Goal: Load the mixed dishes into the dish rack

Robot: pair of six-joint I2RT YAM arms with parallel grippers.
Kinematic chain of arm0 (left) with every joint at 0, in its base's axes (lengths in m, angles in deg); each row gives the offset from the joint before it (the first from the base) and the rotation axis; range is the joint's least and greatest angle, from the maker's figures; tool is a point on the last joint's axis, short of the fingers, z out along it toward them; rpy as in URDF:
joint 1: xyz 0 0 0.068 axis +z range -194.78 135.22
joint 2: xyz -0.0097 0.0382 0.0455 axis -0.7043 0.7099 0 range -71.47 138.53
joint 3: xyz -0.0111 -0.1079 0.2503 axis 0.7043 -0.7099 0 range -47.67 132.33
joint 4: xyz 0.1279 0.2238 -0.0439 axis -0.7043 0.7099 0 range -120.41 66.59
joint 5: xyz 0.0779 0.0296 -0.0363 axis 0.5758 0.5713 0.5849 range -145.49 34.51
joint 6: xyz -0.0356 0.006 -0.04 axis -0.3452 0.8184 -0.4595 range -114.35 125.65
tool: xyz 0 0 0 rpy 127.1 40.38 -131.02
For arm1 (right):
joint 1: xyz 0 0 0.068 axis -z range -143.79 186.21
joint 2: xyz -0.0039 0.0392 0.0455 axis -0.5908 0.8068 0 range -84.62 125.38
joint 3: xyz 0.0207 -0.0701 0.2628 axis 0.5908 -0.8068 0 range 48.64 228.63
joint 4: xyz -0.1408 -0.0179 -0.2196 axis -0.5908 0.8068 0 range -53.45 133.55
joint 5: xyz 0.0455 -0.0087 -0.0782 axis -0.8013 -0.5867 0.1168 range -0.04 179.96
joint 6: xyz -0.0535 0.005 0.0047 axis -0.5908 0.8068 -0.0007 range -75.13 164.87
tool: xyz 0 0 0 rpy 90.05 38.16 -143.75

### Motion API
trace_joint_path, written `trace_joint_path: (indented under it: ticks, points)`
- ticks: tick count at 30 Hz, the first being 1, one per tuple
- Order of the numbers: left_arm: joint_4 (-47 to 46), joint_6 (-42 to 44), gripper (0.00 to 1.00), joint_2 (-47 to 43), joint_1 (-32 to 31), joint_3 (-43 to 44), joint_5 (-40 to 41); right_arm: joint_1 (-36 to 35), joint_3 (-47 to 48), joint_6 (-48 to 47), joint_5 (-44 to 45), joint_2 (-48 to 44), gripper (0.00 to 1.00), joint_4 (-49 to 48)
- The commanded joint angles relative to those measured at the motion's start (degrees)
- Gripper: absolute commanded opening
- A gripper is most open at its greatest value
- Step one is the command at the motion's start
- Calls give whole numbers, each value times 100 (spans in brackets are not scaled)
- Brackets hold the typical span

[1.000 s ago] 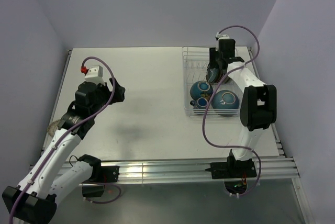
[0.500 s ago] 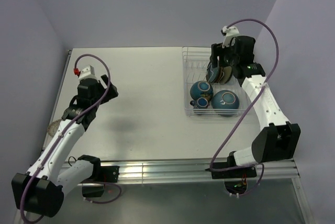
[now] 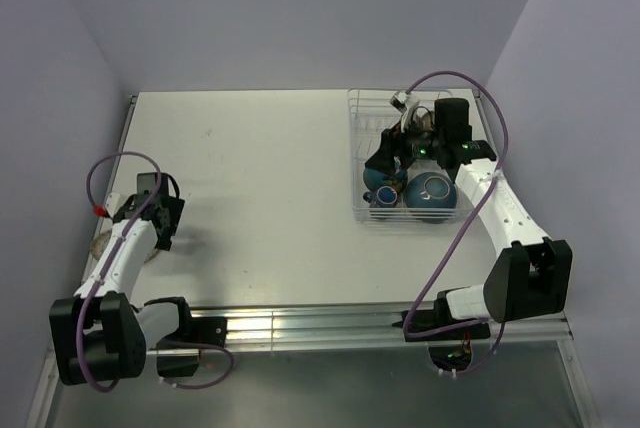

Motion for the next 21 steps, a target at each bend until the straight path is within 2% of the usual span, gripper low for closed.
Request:
trace_joint_path:
  ticks: [1, 4, 8, 11, 17, 21]
  points:
    - [447, -999, 79, 91, 122, -165, 677, -22, -43, -190, -581, -83, 72, -83]
    - [605, -1333, 79, 57, 218, -297, 907, -13, -26, -251, -608, -30, 72, -39]
    - [527, -1300, 79, -75, 464, -411, 1119, -4, -70, -260, -608, 22, 72, -65]
    - [378, -967, 78, -6, 1025, -438, 988, 22, -61, -304, -564, 84, 72, -39]
    - [456, -964, 77, 118, 1413, -402, 812, 267, -61, -278, -634, 180, 72, -38]
    - [211, -825, 76, -14, 2027, -657, 426, 487, -52, -269, -722, 268, 72, -39]
